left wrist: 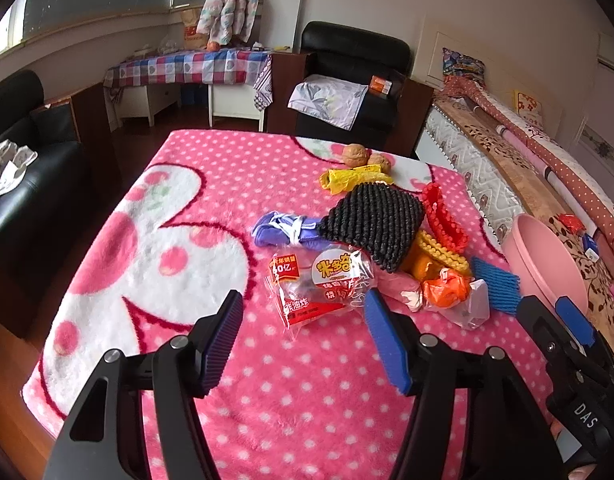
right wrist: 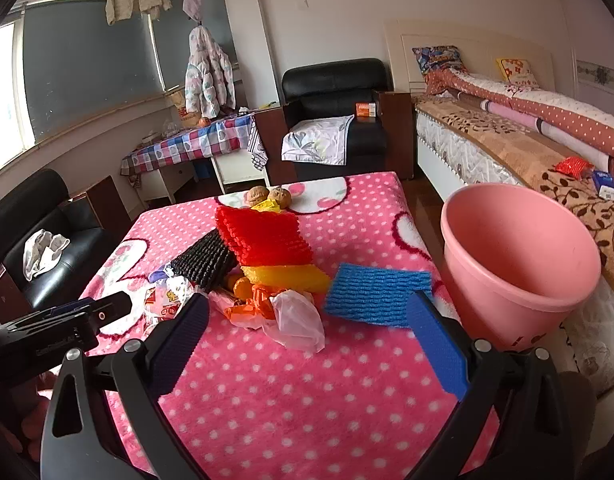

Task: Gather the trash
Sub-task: 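Move both grippers toward the trash pile on the pink table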

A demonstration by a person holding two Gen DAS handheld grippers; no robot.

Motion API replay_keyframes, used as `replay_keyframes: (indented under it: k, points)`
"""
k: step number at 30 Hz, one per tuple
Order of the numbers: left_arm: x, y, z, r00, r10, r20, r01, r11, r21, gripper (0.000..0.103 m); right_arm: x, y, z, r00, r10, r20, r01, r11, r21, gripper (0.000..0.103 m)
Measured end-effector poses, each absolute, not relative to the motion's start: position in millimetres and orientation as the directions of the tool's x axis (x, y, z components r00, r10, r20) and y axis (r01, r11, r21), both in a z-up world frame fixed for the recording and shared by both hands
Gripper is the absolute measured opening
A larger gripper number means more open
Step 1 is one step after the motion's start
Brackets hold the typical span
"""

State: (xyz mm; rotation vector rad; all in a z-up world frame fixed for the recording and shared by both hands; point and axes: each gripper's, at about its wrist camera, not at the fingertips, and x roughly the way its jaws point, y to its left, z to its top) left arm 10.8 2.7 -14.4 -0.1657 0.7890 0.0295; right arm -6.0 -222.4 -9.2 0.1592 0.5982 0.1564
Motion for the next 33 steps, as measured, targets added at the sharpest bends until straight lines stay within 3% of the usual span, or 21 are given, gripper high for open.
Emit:
replay_keyframes:
  k: [11,18,33]
  points:
    - [11.6,16.3,-9.5,0.721,-0.063,-0.690,-0.085,0.980,-0.177,0.062,-0.3,-228.1,-15.2,0.794,0.214,-0.570,-0.094,0.968,0.232,0.099]
    - [12.9,29.2,-9.3,0.726,-0.048,-0.686,-0.089,0.982,-0.164,0.062,1.2,-230.2,-18.4,0.788,0.227,-0.572,-0.105,0.966,0.238,0.091]
    - [19.7,22.7,-17.7,0.715,-0.088,-0.694,-0.033,0.987,-0.159,0.059,4.4,-243.3,-24.0,0.791,0.201,-0.578,-0.072,0.969,0.238,0.086]
